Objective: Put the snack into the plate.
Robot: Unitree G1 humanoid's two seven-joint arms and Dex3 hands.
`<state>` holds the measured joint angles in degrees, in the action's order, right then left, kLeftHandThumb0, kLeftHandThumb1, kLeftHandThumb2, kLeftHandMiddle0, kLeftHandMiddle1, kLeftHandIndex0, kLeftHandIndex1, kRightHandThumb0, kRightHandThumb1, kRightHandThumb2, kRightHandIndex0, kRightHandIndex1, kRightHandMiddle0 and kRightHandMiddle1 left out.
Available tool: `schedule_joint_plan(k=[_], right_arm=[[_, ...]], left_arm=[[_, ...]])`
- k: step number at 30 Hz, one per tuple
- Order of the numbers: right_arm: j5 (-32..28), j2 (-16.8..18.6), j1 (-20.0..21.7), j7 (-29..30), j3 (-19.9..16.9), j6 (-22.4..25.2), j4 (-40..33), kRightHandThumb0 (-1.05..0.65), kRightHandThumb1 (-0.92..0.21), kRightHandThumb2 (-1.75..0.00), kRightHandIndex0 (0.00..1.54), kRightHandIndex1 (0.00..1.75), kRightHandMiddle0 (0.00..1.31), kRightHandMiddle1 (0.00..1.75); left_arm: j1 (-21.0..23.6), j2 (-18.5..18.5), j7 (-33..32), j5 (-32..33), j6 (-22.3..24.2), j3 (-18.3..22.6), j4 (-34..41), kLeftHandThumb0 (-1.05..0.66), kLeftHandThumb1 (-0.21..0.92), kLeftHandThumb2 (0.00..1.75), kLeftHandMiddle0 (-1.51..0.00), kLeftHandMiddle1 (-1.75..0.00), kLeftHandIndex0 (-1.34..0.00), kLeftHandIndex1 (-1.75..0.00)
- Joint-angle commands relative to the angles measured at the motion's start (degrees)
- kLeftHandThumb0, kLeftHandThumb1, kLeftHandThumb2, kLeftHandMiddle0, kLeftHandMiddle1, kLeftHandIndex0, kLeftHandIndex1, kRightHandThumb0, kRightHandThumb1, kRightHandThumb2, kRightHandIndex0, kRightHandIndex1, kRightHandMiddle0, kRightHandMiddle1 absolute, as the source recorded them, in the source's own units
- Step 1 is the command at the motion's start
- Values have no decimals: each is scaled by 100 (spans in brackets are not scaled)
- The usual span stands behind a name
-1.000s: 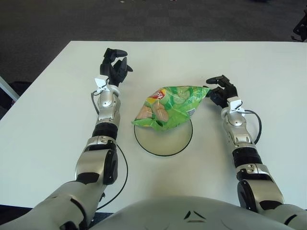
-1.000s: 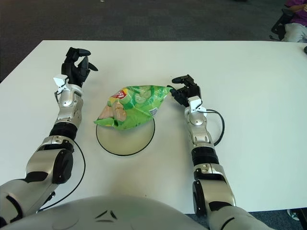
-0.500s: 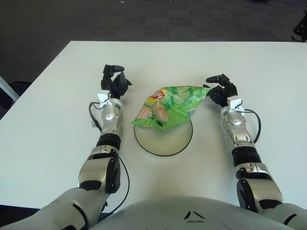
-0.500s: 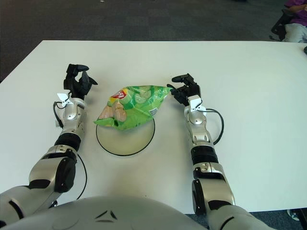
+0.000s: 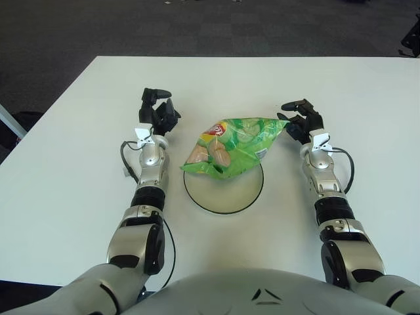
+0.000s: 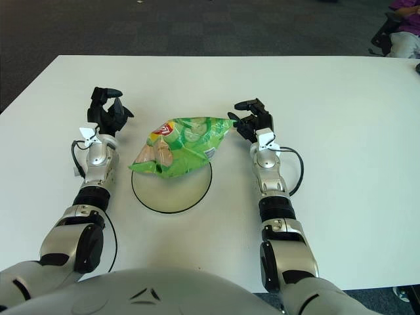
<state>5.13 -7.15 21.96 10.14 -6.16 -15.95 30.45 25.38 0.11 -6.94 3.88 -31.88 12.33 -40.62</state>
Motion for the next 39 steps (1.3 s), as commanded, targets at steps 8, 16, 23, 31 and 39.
schedule_joint_plan(k=[8, 16, 23, 31, 39], right_arm=[[-142, 198, 153, 194, -135, -270, 70, -1, -50, -90, 73, 140, 45, 148], [-243, 279, 179, 181, -192, -414, 109, -1, -42, -104, 72, 145, 44, 156], [-293, 279, 175, 134, -198, -505, 113, -1, -39, -111, 71, 149, 42, 162], [-315, 270, 134, 51, -184, -581, 70, -1, -38, -113, 70, 152, 41, 163], [-313, 272, 103, -15, -181, -632, 33, -1, -38, -115, 69, 154, 39, 166]], left_arm=[[-174, 7, -105, 16, 342, -5, 308, -38, 70, 81, -89, -175, -34, -175], [-178, 2, -95, 26, 463, -12, 443, -38, 69, 82, -90, -175, -34, -175], [-191, -9, -25, 75, 504, -20, 531, -38, 69, 83, -90, -175, -34, -175], [-229, -21, 13, 101, 545, -28, 636, -38, 68, 83, -90, -175, -35, -175], [-258, -37, 39, 111, 588, -27, 723, -38, 68, 83, -90, -175, -35, -175]])
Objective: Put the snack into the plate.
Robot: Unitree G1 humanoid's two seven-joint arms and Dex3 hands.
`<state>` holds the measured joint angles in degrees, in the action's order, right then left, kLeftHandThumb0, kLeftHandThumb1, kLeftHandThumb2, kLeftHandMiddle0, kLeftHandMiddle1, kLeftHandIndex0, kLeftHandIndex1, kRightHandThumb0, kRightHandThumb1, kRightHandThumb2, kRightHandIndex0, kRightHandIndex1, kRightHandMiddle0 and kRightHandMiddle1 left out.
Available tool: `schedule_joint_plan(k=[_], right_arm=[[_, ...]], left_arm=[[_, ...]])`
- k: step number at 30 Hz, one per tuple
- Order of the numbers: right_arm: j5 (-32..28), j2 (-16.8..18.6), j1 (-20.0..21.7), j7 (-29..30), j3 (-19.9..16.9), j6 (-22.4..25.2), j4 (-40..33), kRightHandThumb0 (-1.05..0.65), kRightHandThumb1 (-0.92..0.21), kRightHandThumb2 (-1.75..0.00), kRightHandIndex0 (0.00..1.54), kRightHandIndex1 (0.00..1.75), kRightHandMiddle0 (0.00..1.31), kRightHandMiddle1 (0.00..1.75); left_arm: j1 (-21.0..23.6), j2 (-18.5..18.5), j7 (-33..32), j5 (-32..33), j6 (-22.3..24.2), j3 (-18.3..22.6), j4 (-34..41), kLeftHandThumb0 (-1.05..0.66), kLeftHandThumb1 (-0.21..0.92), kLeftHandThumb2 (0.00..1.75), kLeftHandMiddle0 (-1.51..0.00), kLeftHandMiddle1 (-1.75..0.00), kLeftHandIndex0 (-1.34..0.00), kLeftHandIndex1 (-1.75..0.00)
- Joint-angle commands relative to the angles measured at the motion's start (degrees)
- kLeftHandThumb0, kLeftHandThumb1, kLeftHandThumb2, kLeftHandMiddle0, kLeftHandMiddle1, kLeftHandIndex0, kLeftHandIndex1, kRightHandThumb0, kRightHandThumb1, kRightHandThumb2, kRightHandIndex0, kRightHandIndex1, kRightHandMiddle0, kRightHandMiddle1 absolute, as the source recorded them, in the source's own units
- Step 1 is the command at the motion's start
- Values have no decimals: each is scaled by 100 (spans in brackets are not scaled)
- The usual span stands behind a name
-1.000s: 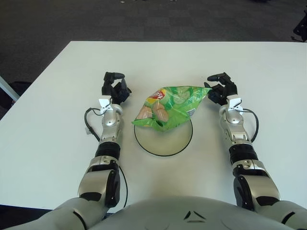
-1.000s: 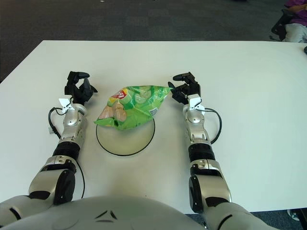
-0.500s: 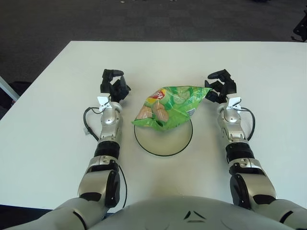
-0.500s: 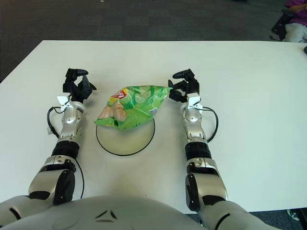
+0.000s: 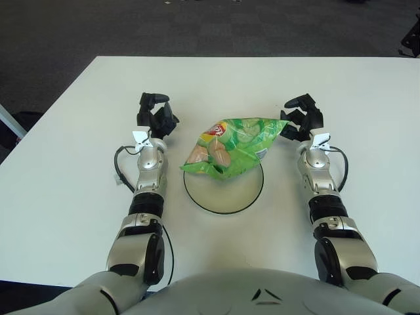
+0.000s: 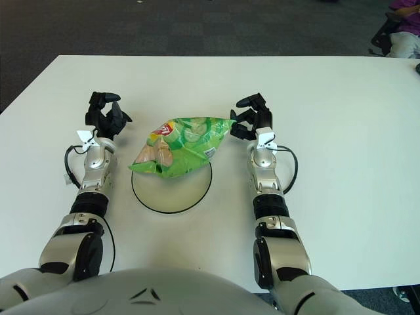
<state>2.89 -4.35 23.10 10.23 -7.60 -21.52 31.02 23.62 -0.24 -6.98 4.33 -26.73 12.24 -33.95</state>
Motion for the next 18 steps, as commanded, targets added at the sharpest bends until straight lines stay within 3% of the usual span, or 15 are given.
schedule_joint_plan(k=[1, 7, 8, 11, 18], right_arm=[[-87, -5, -15, -27, -36, -75, -33, -1, -38, -115, 69, 154, 39, 166], [-96, 13, -43, -32, -42, -93, -81, -1, -36, -121, 66, 161, 37, 170], [-104, 19, -46, -32, -47, -107, -84, -14, -48, -108, 73, 166, 37, 172], [-156, 60, -40, -15, -81, -228, -56, -30, -62, -91, 82, 172, 35, 174], [-277, 263, 29, 139, -197, -790, 111, -37, -71, -80, 86, 174, 33, 175]], left_arm=[[-83, 1, 51, 76, 80, -12, 65, -38, 68, 83, -90, -175, -35, -175], [-115, 25, 103, 241, 106, 74, 161, -38, 68, 84, -90, -175, -35, -175], [-119, 28, 106, 270, 111, 87, 176, -38, 68, 84, -90, -175, -35, -175], [-123, 36, 103, 317, 129, 99, 204, -38, 68, 84, -90, -175, -35, -175], [-134, 35, 112, 362, 178, 112, 279, -38, 67, 85, -89, -175, -35, -175]])
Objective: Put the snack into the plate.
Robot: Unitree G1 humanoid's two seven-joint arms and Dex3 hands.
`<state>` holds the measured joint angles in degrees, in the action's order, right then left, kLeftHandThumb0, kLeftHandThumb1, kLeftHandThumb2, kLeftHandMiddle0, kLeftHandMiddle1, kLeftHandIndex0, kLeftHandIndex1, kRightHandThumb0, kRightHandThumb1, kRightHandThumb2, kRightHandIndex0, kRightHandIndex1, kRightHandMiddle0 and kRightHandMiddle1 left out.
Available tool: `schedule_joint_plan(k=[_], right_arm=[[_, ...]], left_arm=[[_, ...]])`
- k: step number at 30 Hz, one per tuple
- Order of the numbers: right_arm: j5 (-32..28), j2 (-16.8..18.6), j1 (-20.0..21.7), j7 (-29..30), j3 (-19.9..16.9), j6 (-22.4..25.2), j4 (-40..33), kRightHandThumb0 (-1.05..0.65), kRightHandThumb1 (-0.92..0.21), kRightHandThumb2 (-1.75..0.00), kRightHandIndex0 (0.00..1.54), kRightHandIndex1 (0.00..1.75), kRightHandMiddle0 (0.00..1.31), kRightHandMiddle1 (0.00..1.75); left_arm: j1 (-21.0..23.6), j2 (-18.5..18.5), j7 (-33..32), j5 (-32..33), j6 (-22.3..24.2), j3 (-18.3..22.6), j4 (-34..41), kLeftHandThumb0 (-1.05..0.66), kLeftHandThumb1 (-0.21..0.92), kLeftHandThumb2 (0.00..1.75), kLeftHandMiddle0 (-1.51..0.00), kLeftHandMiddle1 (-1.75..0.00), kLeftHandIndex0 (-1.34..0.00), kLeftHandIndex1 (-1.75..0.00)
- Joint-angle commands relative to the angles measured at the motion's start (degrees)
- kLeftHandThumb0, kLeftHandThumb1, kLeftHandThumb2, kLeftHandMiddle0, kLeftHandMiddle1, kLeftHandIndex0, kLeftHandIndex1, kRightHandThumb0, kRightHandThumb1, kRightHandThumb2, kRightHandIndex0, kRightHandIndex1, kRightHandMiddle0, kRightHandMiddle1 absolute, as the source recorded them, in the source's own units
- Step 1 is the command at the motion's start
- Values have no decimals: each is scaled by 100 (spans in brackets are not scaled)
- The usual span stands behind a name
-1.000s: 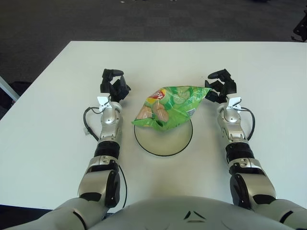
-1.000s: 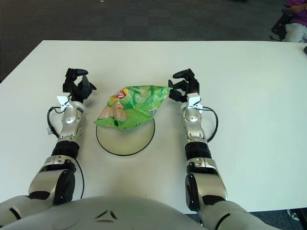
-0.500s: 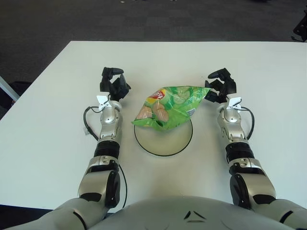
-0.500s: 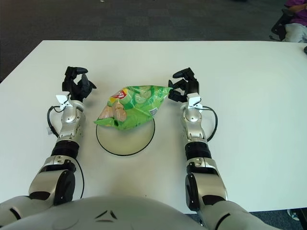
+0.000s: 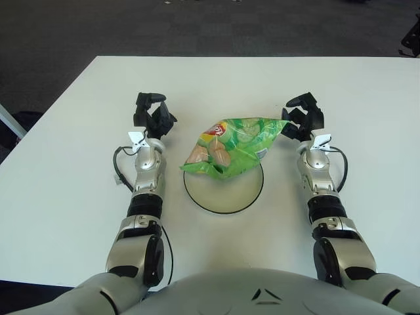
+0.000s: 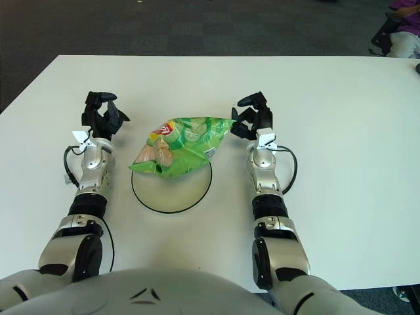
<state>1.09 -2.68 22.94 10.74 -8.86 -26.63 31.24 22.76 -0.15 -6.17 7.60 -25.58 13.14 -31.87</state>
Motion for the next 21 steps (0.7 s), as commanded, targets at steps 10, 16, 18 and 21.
schedule_joint_plan(k=[10, 16, 18, 21], right_arm=[[-94, 137, 50, 118, -113, -480, 89, -37, -74, -75, 84, 175, 31, 175], [-80, 144, -2, 118, -100, -394, -113, -37, -75, -75, 84, 175, 31, 175], [-79, 149, -26, 113, -94, -367, -181, -37, -75, -74, 85, 175, 31, 175], [-86, 147, -48, 98, -91, -327, -262, -37, -75, -74, 85, 175, 30, 175]], left_arm=[[-170, -7, 77, 121, 143, -20, 477, -38, 67, 85, -89, -175, -36, -175], [-310, -49, 168, 213, 201, -60, 875, -38, 67, 85, -89, -175, -36, -175], [-361, -61, 203, 236, 244, -78, 1014, -38, 67, 85, -88, -175, -36, -175], [-418, -76, 250, 247, 294, -115, 1175, -38, 67, 86, -88, -175, -36, -175]])
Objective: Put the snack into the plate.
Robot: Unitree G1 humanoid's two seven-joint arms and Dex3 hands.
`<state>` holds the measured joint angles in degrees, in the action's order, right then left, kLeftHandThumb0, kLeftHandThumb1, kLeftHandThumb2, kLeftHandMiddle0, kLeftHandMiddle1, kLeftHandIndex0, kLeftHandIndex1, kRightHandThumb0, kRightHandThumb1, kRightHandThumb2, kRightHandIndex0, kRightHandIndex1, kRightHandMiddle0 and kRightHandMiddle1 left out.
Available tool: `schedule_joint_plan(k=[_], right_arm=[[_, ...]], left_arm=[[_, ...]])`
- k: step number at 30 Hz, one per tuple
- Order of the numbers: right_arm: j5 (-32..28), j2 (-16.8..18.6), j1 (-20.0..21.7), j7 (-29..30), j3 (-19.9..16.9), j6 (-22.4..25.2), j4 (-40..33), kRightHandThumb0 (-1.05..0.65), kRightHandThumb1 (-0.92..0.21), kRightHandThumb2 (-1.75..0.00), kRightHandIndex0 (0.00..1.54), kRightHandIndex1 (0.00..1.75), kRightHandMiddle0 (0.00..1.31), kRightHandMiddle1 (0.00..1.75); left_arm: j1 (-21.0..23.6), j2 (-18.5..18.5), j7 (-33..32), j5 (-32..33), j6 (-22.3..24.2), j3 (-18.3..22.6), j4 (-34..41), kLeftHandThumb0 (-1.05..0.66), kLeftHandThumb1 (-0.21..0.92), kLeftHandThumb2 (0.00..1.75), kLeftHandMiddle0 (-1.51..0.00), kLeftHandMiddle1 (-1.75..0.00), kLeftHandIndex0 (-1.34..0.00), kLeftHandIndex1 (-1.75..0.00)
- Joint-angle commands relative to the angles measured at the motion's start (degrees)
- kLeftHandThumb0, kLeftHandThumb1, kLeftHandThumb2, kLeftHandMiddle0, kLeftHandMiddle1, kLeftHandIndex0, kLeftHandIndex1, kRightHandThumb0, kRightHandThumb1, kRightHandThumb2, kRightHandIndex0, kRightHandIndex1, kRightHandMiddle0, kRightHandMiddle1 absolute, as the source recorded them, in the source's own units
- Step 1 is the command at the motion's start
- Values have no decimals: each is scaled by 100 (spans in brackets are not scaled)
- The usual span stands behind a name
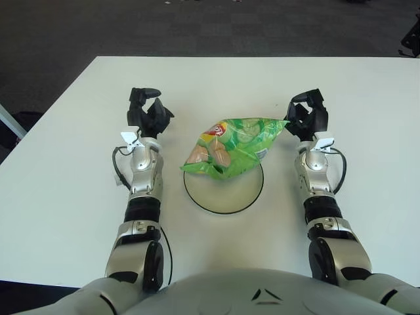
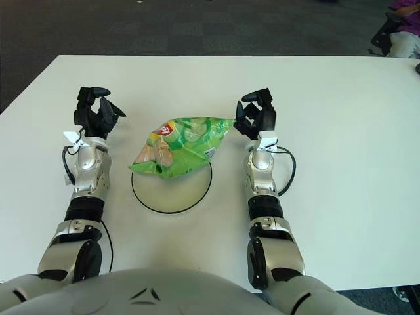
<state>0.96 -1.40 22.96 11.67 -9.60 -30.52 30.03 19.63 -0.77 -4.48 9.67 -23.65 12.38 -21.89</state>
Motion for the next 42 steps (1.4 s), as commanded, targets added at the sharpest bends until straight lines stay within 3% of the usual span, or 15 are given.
schedule_joint_plan(k=[1, 14, 22, 26, 32, 42], right_arm=[[-74, 23, -63, 0, -13, 76, -176, -37, -75, -74, 85, 175, 30, 175], [-77, 64, -102, 4, -6, 221, -337, -37, -75, -75, 85, 175, 31, 175], [-107, 38, -3, 41, -21, 1398, -228, -36, -78, -70, 84, 175, 29, 175], [-129, -9, 60, -21, -33, 1687, -105, -36, -80, -68, 83, 175, 28, 175], [-189, -27, 120, -128, -49, 1706, 18, -36, -80, -67, 84, 175, 27, 175], [-205, -75, 132, -234, -12, 1738, 13, -36, -81, -66, 85, 175, 27, 175]], left_arm=[[-122, -13, 107, 43, 103, -53, 215, -38, 66, 86, -88, -175, -36, -175], [-187, -5, 96, -70, 275, -143, 405, -38, 66, 86, -89, -175, -36, -175], [-204, 145, -113, -634, 687, -309, 434, -38, 66, 86, -89, -175, -36, -175], [-184, 273, -42, -747, 1002, -361, 364, -38, 66, 86, -89, -175, -36, -175], [-82, 411, 53, -739, 1264, -374, 116, -38, 67, 85, -89, -175, -35, -175], [-14, 501, 114, -767, 1204, -433, -106, -38, 68, 83, -89, -175, -35, -175]])
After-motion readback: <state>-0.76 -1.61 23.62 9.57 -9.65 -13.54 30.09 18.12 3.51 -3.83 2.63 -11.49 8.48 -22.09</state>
